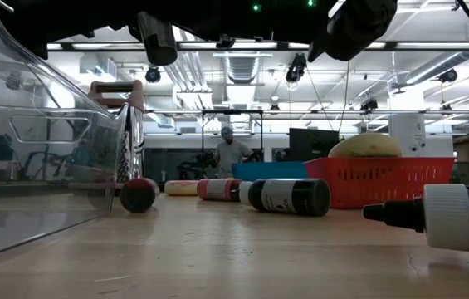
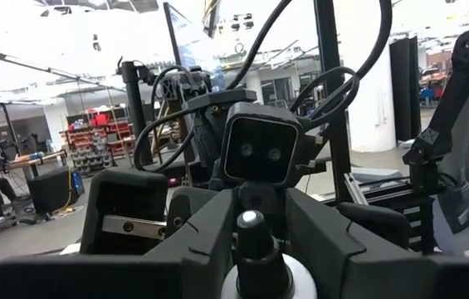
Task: Pick & Place Food Item
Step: Put the middle black food coloring bottle into the transparent bin
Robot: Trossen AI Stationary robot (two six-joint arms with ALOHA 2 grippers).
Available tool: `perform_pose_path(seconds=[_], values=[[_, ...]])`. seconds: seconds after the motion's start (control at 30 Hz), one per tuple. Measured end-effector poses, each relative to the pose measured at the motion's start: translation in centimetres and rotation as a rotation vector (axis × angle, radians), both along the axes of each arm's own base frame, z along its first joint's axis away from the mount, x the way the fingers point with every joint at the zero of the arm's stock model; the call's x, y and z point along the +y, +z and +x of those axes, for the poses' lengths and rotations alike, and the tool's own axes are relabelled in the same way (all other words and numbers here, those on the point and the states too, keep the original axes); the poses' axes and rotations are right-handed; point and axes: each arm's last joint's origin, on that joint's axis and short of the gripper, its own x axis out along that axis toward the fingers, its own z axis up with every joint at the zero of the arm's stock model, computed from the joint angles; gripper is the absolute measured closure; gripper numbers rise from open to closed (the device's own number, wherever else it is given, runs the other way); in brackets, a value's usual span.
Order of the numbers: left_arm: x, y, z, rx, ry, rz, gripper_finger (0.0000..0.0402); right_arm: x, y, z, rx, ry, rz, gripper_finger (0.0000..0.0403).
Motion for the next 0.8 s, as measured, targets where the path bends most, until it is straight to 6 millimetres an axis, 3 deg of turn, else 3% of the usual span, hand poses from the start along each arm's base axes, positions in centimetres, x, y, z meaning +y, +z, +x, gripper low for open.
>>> perform_pose_path(seconds=[0.23, 0.57, 0.8], values=[[-0.1, 0.0, 0.1, 0.025, -0.020, -0.002, 0.0299, 0.1, 0.0, 0.0, 0.001, 0.011, 0.025, 0.0292], [-0.1, 0.0, -0.3, 0.063, -0.053, -0.020, 0.0299, 0.3, -0.6, 0.0, 0.070, 0.050, 0.096, 0.0130], [-0.1, 0.0, -0.5, 0.107, -0.065, -0.024, 0.0301, 1.8, -0.7, -0.5, 0.128, 0.056, 0.047, 0.0085]])
